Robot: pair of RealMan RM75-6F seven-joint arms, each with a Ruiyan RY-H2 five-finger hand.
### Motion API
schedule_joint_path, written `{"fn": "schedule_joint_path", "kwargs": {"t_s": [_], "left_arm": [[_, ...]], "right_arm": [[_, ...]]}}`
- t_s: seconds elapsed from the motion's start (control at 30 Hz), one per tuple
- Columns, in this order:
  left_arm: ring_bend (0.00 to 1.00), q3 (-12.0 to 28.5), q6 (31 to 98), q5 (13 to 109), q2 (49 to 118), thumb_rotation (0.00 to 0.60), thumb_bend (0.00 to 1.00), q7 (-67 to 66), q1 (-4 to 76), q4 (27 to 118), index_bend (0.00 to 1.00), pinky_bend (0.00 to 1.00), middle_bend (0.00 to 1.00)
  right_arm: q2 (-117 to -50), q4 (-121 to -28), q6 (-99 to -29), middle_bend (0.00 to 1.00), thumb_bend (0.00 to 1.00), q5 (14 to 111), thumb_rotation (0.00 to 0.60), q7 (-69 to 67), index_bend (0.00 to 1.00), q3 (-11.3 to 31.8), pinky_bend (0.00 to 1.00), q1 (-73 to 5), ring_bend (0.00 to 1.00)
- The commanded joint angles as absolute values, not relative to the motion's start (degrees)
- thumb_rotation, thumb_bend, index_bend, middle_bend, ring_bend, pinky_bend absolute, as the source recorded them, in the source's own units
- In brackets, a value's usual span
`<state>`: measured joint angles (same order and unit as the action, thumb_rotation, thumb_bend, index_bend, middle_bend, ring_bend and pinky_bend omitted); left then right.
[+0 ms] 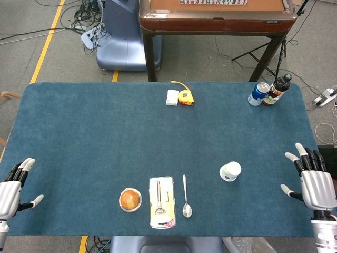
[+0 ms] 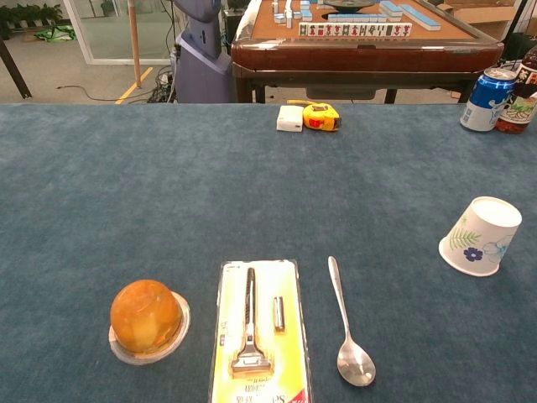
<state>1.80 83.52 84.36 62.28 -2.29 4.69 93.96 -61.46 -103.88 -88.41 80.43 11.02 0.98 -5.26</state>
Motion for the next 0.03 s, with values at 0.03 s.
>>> {"fn": "schedule_joint_path", "kwargs": {"t_s": [0.03], "left_arm": [[0.09, 1.76, 83.36, 84.22, 62.28, 0.6, 0.13, -2.47, 4.71, 93.99, 0.07, 0.41, 0.1]], "right_arm": [[-61.06, -103.73, -88.06, 0.05, 0.0, 80.4, 0.6, 9.84, 0.24, 1.38, 0.0, -5.03, 0.0]]}}
